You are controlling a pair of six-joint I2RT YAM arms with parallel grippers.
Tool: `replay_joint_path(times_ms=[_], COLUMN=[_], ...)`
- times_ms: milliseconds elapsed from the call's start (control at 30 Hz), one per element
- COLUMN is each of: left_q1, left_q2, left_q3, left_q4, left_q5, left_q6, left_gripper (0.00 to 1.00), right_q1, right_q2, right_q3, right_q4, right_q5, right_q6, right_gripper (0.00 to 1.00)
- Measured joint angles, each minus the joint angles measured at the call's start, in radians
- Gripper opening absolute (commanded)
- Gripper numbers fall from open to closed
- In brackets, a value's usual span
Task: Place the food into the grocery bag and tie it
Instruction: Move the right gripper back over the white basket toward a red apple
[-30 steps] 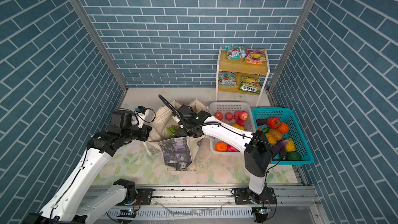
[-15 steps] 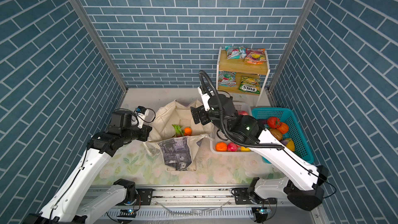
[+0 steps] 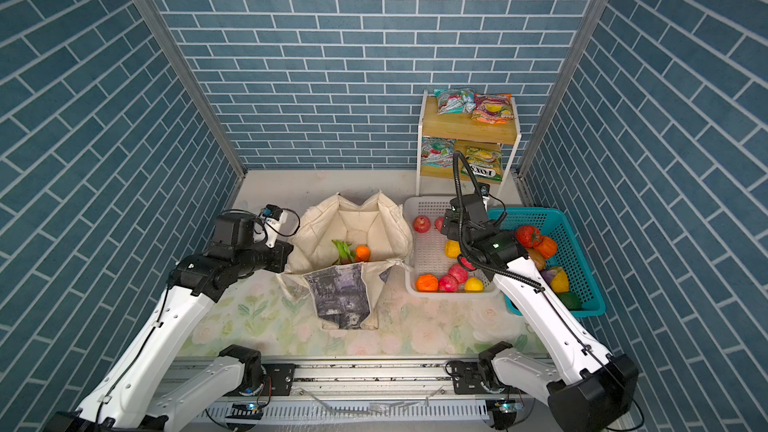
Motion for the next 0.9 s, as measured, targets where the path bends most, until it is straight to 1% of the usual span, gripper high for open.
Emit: replay_joint_path(times_ms=[200, 333, 500, 633, 800, 900], left_q1=[0.0, 0.0, 0.0, 0.0, 0.0, 0.0], left_q2=[0.0, 0.0, 0.001, 0.001, 0.001, 0.001], left_q3=[0.0, 0.0, 0.0, 0.0, 0.0, 0.0], left_q4=[0.0, 0.0, 0.0, 0.0, 0.001, 0.001], left_q5=[0.0, 0.0, 0.0, 0.003, 0.004, 0.005], left_q6=[0.0, 0.0, 0.0, 0.0, -0.003, -0.004], left_gripper=[0.0, 0.0, 0.0, 0.0, 0.0, 0.0], right_q1=[-0.167, -0.244, -0.29, -0.305, -0.308, -0.308], right_q2=[0.003, 0.019, 0.054, 0.111, 0.158, 0.189], right_q3=[-0.082, -0.129, -0.177, -0.178, -0.179, -0.178], right_q4=[0.025, 0.07, 0.147, 0.194, 0.252, 0.283], right_q5=[-0.113, -0.185, -0.262, -0.302, -0.323, -0.324], right_q6=[0.164, 0.272, 0.389, 0.485, 0.582, 0.618], right_gripper=[0.9, 0.9, 0.89, 0.88, 0.88, 0.88])
